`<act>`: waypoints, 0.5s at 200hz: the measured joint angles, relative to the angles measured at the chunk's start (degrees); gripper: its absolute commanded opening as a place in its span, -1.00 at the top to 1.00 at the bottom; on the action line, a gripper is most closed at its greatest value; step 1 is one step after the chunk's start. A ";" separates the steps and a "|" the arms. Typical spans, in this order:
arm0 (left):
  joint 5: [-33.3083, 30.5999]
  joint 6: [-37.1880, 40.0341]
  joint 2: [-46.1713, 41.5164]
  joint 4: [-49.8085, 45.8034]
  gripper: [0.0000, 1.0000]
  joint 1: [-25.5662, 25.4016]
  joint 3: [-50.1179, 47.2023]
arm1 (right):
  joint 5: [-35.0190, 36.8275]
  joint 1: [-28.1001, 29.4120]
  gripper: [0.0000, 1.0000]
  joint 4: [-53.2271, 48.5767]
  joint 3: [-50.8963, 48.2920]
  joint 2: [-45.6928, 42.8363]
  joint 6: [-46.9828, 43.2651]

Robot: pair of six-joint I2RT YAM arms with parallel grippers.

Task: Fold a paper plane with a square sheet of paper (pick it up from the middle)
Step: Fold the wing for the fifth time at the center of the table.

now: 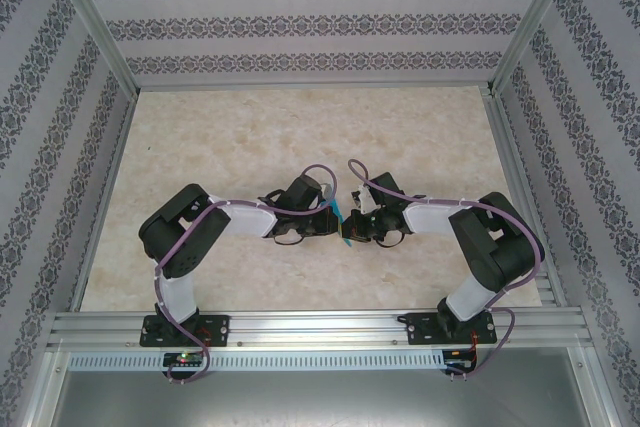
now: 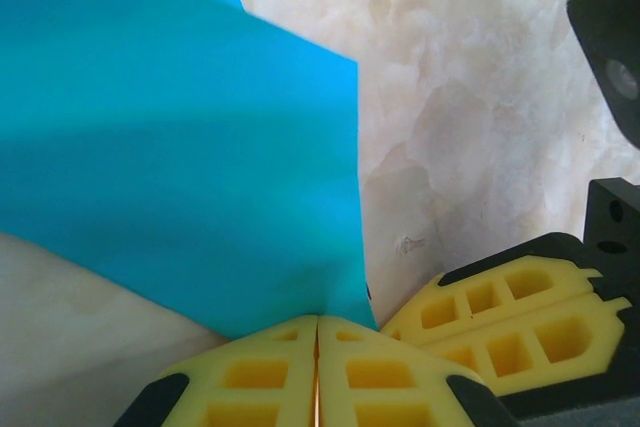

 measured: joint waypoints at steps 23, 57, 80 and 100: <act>-0.04 1.20 0.04 -2.49 0.81 1.01 1.29 | 0.00 0.00 0.91 0.20 -0.07 0.00 0.04; -0.31 3.02 1.09 -5.84 0.81 3.76 4.07 | -0.02 0.00 0.91 0.28 -0.17 0.00 0.11; 0.50 4.24 2.19 -7.21 0.81 5.88 5.68 | 0.00 0.00 0.90 0.42 -0.17 0.04 0.26; 1.40 5.11 2.58 -8.11 0.81 6.67 6.40 | -0.20 0.00 0.90 0.55 -0.17 0.24 0.28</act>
